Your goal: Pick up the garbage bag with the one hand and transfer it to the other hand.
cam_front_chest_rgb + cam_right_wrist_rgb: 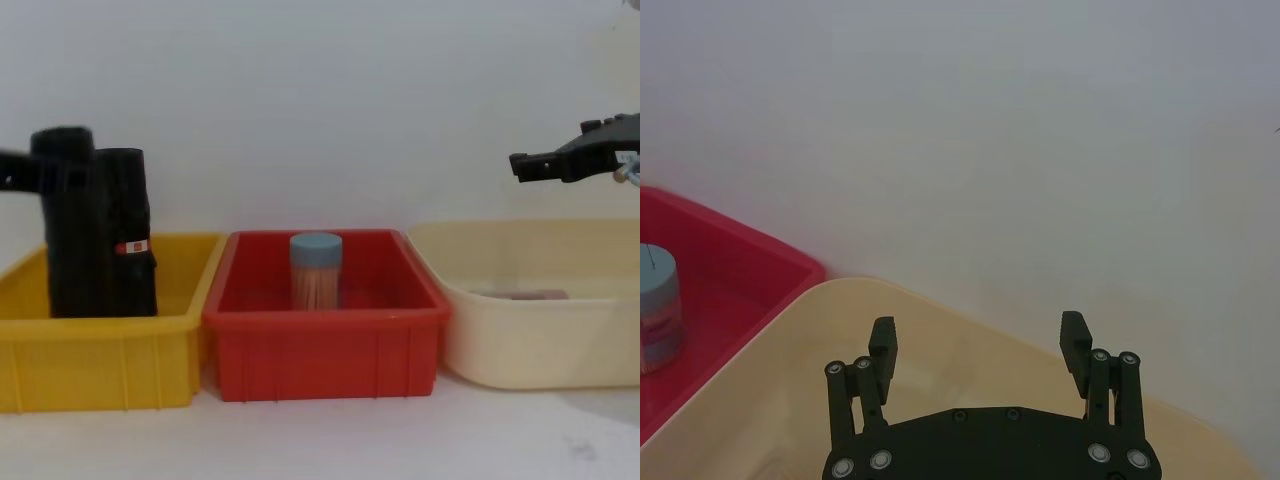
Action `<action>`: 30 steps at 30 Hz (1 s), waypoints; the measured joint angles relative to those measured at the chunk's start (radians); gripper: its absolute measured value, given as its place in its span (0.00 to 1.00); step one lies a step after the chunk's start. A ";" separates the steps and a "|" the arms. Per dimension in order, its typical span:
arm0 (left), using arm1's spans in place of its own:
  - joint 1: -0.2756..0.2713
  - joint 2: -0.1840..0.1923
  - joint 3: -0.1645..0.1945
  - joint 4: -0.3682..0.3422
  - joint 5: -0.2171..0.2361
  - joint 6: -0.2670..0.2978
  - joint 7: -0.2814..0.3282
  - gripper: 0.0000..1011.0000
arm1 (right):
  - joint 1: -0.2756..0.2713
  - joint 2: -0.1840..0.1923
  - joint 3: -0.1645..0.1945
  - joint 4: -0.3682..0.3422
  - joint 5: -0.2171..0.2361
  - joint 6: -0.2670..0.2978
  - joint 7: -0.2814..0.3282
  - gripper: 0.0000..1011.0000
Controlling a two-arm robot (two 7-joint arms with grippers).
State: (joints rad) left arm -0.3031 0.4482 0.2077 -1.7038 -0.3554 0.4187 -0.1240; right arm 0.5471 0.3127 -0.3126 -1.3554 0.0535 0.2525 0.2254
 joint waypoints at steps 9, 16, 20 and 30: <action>-0.076 -0.027 0.009 -0.020 -0.020 -0.013 -0.048 0.38 | 0.000 0.000 0.000 0.000 0.000 0.000 0.000 0.99; -0.164 -0.050 0.029 -0.010 -0.045 -0.021 -0.102 0.37 | 0.000 0.000 0.000 0.000 0.000 0.000 0.000 0.99; -0.223 -0.068 0.051 0.021 -0.058 -0.029 -0.142 0.37 | 0.000 0.000 0.000 0.000 0.000 0.000 0.000 0.99; -0.349 -0.119 0.123 0.153 -0.091 -0.033 -0.242 0.37 | 0.000 0.000 0.000 0.000 0.000 0.000 0.000 0.99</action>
State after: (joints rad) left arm -0.6518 0.3292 0.3303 -1.5504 -0.4467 0.3854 -0.3662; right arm 0.5471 0.3127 -0.3127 -1.3554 0.0535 0.2524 0.2254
